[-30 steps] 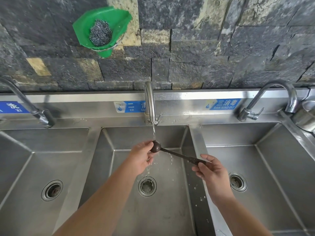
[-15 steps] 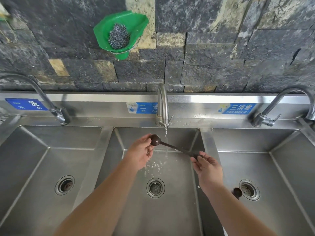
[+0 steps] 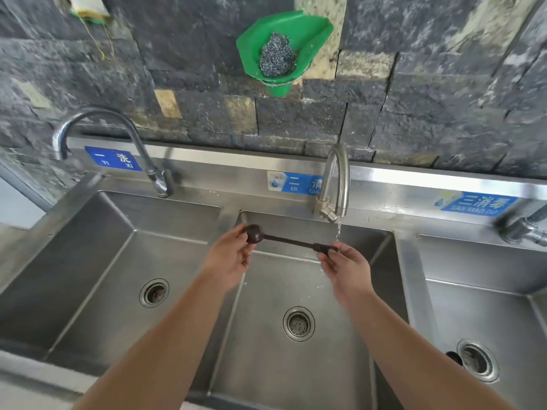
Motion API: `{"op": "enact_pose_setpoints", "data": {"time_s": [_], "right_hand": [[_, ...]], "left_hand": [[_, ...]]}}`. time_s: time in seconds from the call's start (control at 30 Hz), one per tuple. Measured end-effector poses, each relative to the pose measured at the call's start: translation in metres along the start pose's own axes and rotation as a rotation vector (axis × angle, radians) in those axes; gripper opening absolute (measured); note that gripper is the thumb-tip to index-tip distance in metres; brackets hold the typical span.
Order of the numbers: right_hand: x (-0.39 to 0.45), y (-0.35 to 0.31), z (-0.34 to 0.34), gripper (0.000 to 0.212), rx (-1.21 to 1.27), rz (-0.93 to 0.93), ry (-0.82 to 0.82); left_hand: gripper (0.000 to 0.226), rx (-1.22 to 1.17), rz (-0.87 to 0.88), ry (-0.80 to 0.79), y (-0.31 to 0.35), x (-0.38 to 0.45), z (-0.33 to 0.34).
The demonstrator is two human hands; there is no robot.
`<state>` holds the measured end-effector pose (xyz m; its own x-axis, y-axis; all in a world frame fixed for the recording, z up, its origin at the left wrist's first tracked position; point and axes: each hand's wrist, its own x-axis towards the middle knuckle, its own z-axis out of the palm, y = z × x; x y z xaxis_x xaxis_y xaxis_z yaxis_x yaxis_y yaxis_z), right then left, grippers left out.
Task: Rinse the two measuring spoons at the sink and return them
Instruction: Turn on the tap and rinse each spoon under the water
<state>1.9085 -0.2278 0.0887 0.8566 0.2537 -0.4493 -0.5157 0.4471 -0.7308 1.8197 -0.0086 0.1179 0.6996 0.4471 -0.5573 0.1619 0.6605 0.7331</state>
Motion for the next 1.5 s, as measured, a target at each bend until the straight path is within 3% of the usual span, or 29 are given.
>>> {"op": "enact_pose_setpoints", "data": {"time_s": [0.23,0.67,0.87,1.1,1.17,1.27,1.4,1.5], "right_hand": [[-0.008,-0.008,-0.01,0.019,-0.075,-0.028,-0.051],[-0.052,-0.071,-0.127,0.021,0.02,-0.178,0.109],[-0.091,-0.077,-0.155,0.031,0.0,-0.269,0.15],[-0.128,-0.063,-0.142,0.039,-0.571,-0.535,0.115],[-0.136,-0.054,-0.142,0.042,-0.756,-0.689,0.066],[-0.144,-0.041,-0.153,0.027,-1.158,-0.972,-0.034],[-0.156,-0.028,-0.17,0.023,-1.496,-1.065,-0.111],[-0.17,-0.021,-0.18,0.03,-1.545,-1.055,-0.049]], "left_hand": [[0.025,-0.043,-0.007,0.073,-0.011,0.005,0.012],[0.021,0.067,-0.169,-0.176,-0.083,0.004,0.116],[0.029,0.296,-0.123,-0.297,-0.108,-0.002,0.136],[0.009,0.215,-0.239,-0.278,-0.135,-0.02,0.152],[0.006,0.199,-0.288,-0.279,-0.147,-0.031,0.156],[0.008,0.184,-0.41,-0.317,-0.163,-0.054,0.159],[0.009,0.293,-0.553,-0.408,-0.183,-0.077,0.161],[0.009,0.319,-0.619,-0.45,-0.199,-0.082,0.166]]}}
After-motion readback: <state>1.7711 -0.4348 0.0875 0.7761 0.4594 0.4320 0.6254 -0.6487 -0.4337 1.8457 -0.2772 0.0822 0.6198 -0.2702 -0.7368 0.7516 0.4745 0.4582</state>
